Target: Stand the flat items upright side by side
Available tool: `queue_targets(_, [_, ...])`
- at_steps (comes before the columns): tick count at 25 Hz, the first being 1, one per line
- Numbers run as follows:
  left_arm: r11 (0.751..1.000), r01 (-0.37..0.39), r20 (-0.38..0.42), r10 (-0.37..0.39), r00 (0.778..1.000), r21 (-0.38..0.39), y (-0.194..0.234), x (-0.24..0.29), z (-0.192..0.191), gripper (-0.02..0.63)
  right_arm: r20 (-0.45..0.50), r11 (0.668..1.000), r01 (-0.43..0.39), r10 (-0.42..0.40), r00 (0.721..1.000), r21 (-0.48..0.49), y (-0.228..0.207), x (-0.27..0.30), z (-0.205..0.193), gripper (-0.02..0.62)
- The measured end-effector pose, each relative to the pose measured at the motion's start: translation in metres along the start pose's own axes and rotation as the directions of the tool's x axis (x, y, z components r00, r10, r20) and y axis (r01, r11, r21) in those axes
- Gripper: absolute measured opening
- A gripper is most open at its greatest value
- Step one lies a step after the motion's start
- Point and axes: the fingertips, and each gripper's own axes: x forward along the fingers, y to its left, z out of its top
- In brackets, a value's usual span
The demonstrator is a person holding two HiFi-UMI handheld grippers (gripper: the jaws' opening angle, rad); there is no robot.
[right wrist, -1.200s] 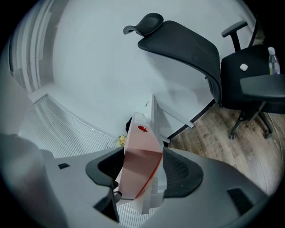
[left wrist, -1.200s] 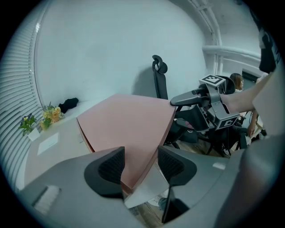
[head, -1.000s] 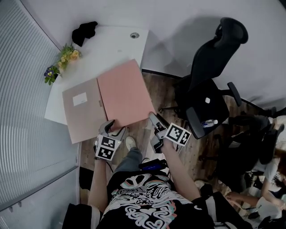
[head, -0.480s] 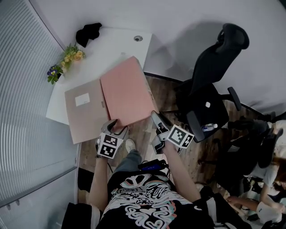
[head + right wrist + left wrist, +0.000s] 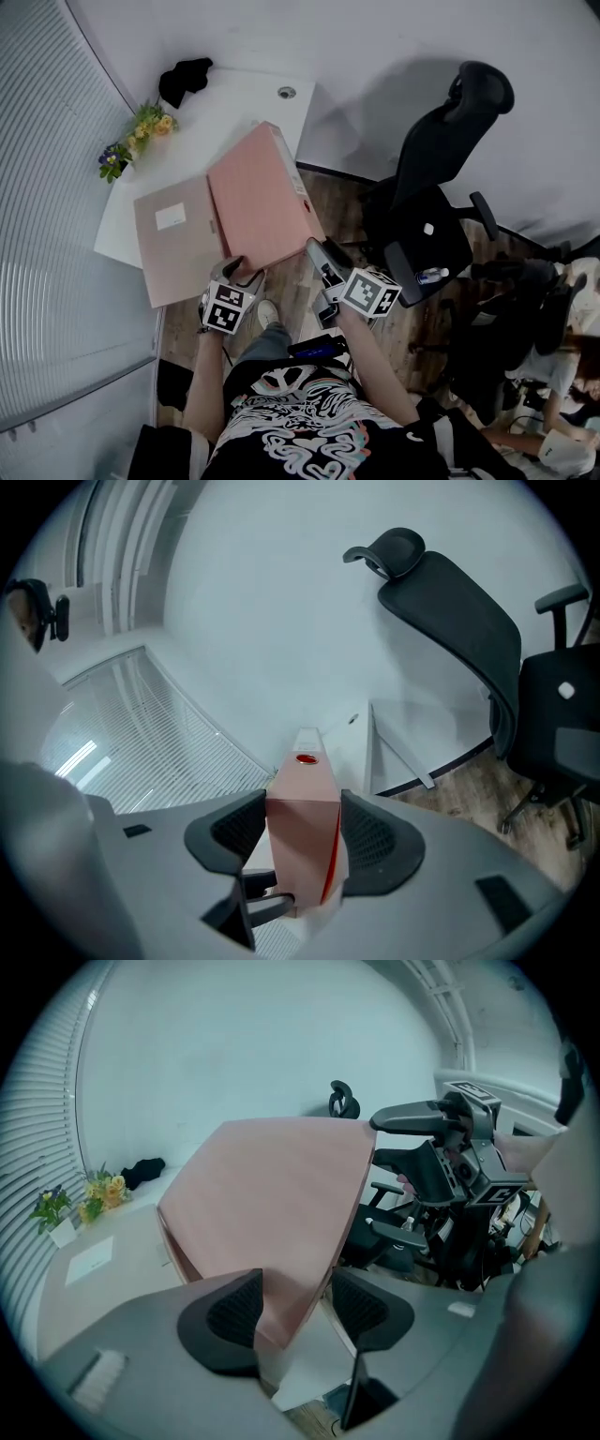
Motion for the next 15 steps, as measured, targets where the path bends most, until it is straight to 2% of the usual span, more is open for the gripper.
queue_targets(15, [0.999, 0.030, -0.029, -0.030, 0.999, -0.016, 0.005, 0.005, 0.005, 0.219, -0.030, 0.979, -0.008, 0.002, 1.000, -0.202, 0.035, 0.013, 0.012, 0.235])
